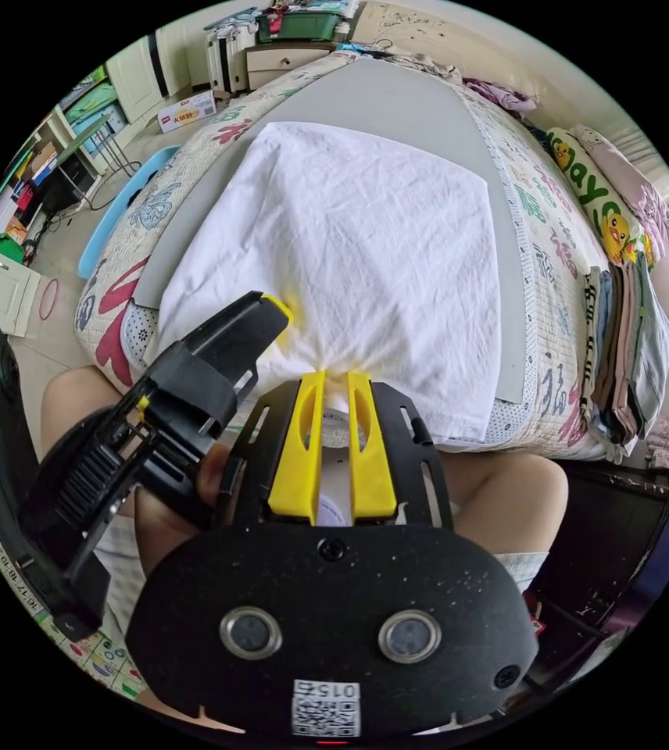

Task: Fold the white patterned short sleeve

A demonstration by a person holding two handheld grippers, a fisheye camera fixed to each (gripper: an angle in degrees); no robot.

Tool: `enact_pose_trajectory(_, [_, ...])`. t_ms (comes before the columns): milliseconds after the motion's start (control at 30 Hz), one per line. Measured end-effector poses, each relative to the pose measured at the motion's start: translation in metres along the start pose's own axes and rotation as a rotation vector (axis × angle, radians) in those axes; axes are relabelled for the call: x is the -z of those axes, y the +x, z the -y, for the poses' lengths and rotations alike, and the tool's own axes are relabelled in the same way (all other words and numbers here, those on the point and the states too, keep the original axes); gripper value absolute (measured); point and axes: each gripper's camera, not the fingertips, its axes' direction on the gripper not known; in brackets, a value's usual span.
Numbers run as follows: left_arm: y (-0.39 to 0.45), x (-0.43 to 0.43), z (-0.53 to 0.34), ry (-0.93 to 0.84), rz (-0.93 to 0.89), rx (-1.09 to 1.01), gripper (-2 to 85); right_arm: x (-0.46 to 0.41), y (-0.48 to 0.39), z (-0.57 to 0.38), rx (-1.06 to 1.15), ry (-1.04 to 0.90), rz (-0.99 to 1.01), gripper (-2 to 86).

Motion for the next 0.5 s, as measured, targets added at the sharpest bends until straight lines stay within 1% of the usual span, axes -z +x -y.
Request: enact_pose_trajectory(500, [-0.01,0.001,0.007,0.009,-0.015,-0.009,-0.4,0.035,-0.028,0.016,0.0,0.023,-0.001,5.8])
